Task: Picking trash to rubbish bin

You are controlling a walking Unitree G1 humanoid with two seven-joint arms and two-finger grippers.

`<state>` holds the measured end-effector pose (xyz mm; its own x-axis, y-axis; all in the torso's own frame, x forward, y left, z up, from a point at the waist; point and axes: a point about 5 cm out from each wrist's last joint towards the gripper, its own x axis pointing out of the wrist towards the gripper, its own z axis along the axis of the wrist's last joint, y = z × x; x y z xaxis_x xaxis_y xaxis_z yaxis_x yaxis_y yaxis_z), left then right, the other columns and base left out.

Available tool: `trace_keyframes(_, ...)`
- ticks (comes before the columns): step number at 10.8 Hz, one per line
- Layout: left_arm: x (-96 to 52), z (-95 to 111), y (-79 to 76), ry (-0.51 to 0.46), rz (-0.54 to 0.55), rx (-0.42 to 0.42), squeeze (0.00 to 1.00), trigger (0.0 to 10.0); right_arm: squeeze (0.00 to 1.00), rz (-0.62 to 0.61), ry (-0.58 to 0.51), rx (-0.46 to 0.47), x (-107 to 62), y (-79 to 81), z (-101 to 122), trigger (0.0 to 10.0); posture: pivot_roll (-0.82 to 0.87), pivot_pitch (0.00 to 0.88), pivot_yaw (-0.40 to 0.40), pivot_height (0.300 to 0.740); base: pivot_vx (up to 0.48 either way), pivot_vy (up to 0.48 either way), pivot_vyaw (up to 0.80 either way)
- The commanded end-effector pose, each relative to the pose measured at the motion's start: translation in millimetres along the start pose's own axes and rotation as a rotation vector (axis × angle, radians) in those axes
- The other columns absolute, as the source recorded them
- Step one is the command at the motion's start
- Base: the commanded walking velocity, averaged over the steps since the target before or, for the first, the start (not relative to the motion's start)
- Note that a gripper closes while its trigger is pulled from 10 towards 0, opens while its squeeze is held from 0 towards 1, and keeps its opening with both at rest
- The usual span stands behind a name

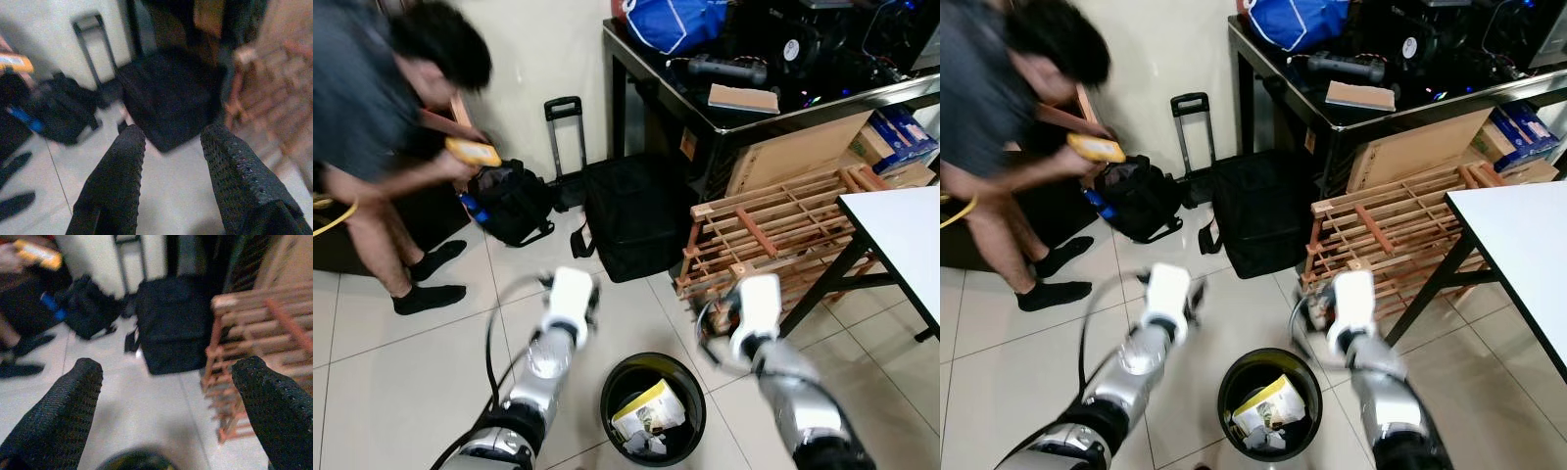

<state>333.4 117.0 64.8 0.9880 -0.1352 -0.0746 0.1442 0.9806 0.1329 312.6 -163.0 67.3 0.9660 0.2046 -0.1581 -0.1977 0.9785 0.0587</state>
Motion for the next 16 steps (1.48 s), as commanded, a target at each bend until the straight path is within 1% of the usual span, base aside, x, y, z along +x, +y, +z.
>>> trace_keyframes(1,4.2,16,5.4,-0.085,0.043,-0.021,0.00,10.0,0.00,-0.051,-0.061,0.015,0.2,-6.6,11,10.0,-0.10,0.127,0.062,0.740,0.000,0.000,0.00)
trace_keyframes(2,5.9,26,8.7,-0.138,0.059,-0.028,0.00,10.0,0.00,-0.071,-0.101,0.022,1.0,-8.3,19,10.0,-0.10,0.122,0.064,0.740,0.000,0.000,0.00)
trace_keyframes(4,6.1,50,16.0,-0.255,0.080,-0.008,0.00,10.0,0.00,-0.115,-0.213,0.013,1.9,-9.8,44,10.0,-0.10,0.110,0.069,0.740,0.000,0.000,0.00)
trace_keyframes(5,5.3,60,18.6,-0.300,0.087,0.001,0.00,10.0,0.00,-0.119,-0.239,0.011,2.6,-8.1,50,10.0,-0.09,0.092,0.073,0.740,0.000,0.000,0.00)
trace_keyframes(6,3.5,65,20.0,-0.327,0.092,0.020,0.00,10.0,0.00,-0.122,-0.253,0.002,1.8,-6.5,53,10.0,-0.09,0.081,0.076,0.740,0.000,0.000,0.00)
trace_keyframes(7,0.1,70,24.8,-0.351,0.112,0.029,0.00,10.0,0.00,-0.147,-0.286,0.005,-0.8,-7.5,59,10.0,-0.09,0.071,0.081,0.740,0.000,0.000,0.00)
trace_keyframes(8,-3.0,73,31.9,-0.362,0.145,0.025,0.00,10.0,0.00,-0.202,-0.312,0.003,-3.3,-13.4,66,10.0,-0.09,0.063,0.084,0.740,0.000,0.000,0.00)
trace_keyframes(9,-4.4,74,36.7,-0.364,0.163,0.024,0.00,10.0,0.00,-0.224,-0.324,0.006,-5.1,-16.1,68,10.0,-0.09,0.050,0.090,0.740,0.000,0.000,0.00)
trace_keyframes(11,-10.3,74,45.8,-0.359,0.190,0.025,0.00,10.0,0.00,-0.261,-0.323,0.010,-11.9,-21.3,65,10.0,-0.08,0.028,0.088,0.740,0.000,0.000,0.00)
trace_keyframes(13,-14.4,67,46.5,-0.335,0.206,-0.001,0.00,10.0,0.00,-0.285,-0.312,0.002,-15.5,-23.6,62,10.0,-0.09,0.004,0.084,0.740,0.000,0.000,0.00)
trace_keyframes(16,-15.9,63,40.3,-0.314,0.194,-0.008,0.00,10.0,0.00,-0.269,-0.287,0.010,-13.9,-17.3,55,10.0,-0.09,0.000,0.075,0.740,0.000,0.000,0.00)
